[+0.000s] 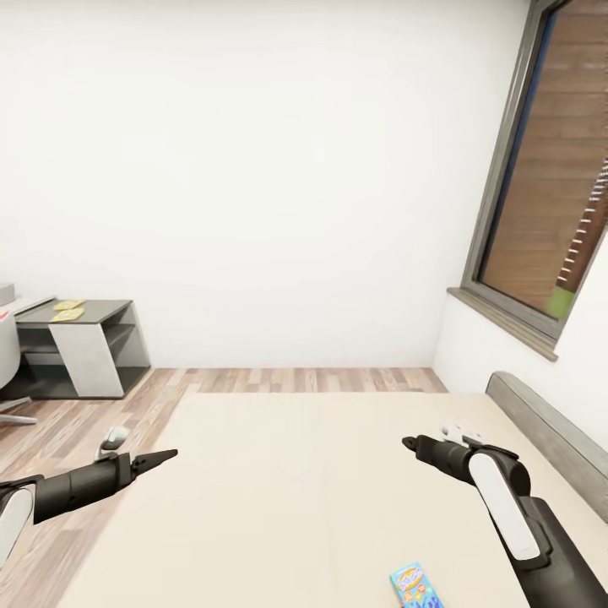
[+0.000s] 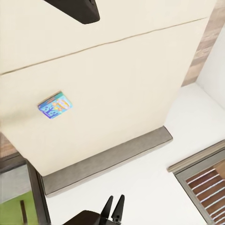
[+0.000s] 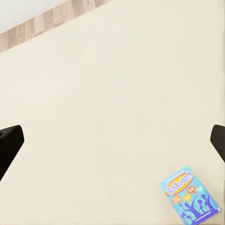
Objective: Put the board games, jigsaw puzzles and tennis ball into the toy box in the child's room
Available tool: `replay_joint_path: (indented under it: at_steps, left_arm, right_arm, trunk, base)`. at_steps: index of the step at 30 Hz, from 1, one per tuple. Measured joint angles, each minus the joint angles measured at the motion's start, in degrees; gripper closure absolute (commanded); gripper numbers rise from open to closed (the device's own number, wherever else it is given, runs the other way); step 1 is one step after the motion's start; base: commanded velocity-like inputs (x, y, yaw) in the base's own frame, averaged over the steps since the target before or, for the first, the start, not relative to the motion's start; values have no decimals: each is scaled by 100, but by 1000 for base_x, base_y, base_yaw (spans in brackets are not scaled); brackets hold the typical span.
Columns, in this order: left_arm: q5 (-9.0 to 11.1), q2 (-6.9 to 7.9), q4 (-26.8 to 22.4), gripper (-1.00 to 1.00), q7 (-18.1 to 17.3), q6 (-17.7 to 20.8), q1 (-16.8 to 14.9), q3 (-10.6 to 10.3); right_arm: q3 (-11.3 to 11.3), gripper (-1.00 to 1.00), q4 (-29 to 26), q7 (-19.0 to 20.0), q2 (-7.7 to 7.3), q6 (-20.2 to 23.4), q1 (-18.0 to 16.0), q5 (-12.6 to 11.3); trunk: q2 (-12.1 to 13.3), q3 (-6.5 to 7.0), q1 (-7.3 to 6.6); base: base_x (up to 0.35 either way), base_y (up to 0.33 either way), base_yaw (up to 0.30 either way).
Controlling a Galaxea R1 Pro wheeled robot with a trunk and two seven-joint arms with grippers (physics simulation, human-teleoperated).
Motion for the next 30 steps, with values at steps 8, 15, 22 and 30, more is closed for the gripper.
replay_joint_path:
  at_steps: [8,15,22,30]
  left_arm:
    - [2,2,7,-100,1,-2,1,3]
    - [1,-2,8,-100,6,-1,1,4]
    - [-1,0,9,-100,7,-2,3,4]
    - [-2,1,10,-100,7,-3,4,4]
  right_arm:
    - [6,-100,-19,1,3,-3,3,14]
    - [0,-100,7,-22,13,9,0,22]
    - [-1,-100,55,-22,17,14,-5,23]
    - [175,-100,76,-21,22,4,2,46]
  trunk:
    - [-1,-30,0]
    - [1,-47,0]
    - [6,-99,-1]
    - [9,-169,-2]
  base:
    - [0,0,-52]
    - [0,0,-7]
    - [0,0,0]
    - [0,0,0]
